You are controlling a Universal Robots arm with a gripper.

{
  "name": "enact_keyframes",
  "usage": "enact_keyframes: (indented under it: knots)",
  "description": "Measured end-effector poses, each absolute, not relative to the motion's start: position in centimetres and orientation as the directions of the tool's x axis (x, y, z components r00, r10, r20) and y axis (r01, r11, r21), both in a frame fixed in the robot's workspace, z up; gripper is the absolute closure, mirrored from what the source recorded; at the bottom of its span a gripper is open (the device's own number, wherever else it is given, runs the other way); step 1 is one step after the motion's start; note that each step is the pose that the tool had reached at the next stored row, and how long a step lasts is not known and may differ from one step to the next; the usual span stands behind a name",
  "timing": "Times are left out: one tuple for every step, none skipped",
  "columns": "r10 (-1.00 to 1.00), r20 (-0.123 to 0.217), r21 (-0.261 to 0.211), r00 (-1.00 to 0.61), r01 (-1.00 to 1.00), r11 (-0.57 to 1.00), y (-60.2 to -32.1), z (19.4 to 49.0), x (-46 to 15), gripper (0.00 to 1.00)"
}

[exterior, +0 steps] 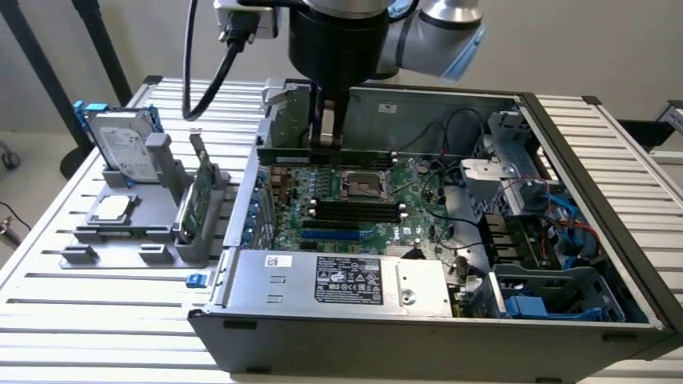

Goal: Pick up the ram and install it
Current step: 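Pick up the ram and move it above insertion slot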

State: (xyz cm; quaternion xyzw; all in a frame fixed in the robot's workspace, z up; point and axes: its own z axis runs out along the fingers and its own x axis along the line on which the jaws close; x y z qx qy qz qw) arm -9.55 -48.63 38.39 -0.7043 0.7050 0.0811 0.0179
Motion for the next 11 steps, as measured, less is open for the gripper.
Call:
enact_keyframes:
  knots:
    - [-0.99, -0.14, 0.089, -0.007, -0.996, -0.005, -48.6, 38.3, -9.1, 0.86]
    - [-0.99, -0.139, 0.089, -0.007, -0.996, -0.005, -48.5, 38.1, -8.7, 0.86]
    - [-0.99, -0.139, 0.089, -0.007, -0.996, -0.005, -48.4, 38.0, -8.3, 0.86]
    - [-0.99, -0.137, 0.089, -0.007, -0.996, -0.005, -48.1, 37.9, -8.0, 0.86]
    - [-0.991, -0.136, 0.089, -0.007, -0.996, -0.005, -47.8, 37.8, -7.8, 0.86]
    - [-0.991, -0.134, 0.089, -0.007, -0.996, -0.005, -47.4, 37.7, -7.6, 0.86]
    - [-0.991, -0.133, 0.089, -0.007, -0.996, -0.005, -47.0, 37.6, -7.4, 0.86]
    - [-0.991, -0.131, 0.089, -0.007, -0.996, -0.005, -46.6, 37.6, -7.3, 0.86]
    - [-0.991, -0.13, 0.089, -0.007, -0.996, -0.005, -46.1, 37.5, -7.1, 0.86]
    - [-0.992, -0.129, 0.089, -0.007, -0.996, -0.004, -45.7, 37.5, -7.0, 0.86]
    - [-0.992, -0.128, 0.089, -0.007, -0.996, -0.004, -45.3, 37.4, -6.8, 0.86]
